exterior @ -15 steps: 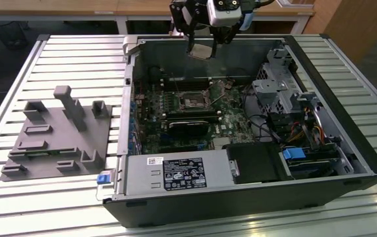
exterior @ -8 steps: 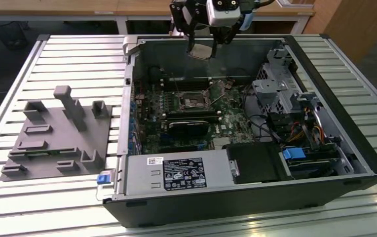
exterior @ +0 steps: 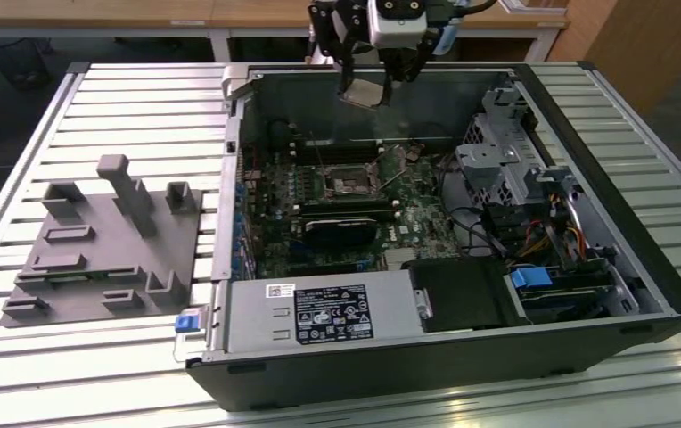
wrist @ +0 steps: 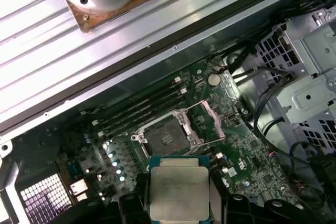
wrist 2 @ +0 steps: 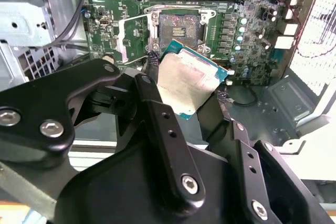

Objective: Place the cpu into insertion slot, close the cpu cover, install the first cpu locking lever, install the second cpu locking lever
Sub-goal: 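Place the cpu into insertion slot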

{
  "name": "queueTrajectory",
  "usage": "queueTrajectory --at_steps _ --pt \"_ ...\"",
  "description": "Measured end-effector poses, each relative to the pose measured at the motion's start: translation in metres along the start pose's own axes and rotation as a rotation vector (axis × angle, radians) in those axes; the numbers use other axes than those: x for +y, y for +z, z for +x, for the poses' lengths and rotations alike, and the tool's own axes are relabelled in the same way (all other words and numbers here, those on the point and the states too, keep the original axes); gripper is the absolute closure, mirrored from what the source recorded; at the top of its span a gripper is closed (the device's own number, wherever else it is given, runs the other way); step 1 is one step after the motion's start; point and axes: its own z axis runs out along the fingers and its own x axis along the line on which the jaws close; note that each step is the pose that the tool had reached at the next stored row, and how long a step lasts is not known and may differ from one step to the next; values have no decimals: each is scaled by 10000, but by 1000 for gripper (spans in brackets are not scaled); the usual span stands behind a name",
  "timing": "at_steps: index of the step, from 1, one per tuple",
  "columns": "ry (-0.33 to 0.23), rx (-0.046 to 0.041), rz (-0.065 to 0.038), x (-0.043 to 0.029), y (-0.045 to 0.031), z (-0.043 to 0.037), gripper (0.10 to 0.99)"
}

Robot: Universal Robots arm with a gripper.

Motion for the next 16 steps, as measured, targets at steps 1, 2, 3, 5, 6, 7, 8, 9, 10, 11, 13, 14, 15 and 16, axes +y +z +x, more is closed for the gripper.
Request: queueTrajectory --at_steps 1,2,3,5,6,7,8,9,10,11,13,14,15,16 --pt "120 -11 -3 0 1 0 545" --pt "242 -22 -5 0 1 0 545" --pt "351 -32 -6 0 1 0 545" --pt "520 -48 -9 0 1 0 545" --pt "604 -55 -11 0 2 0 545" --pt "685 -63 -13 0 2 0 545" --pt "766 -70 -14 0 2 0 545" --pt "845 -77 -15 0 2 0 545" --pt "921 -84 -17 0 3 0 545" --pt "995 -90 -19 0 3 0 545" --pt "1149 -104 -21 0 3 0 545" --pt "1221 -111 -23 0 3 0 545" --pt "1294 -117 -24 0 3 0 545" --pt "1361 -123 -26 0 3 0 545"
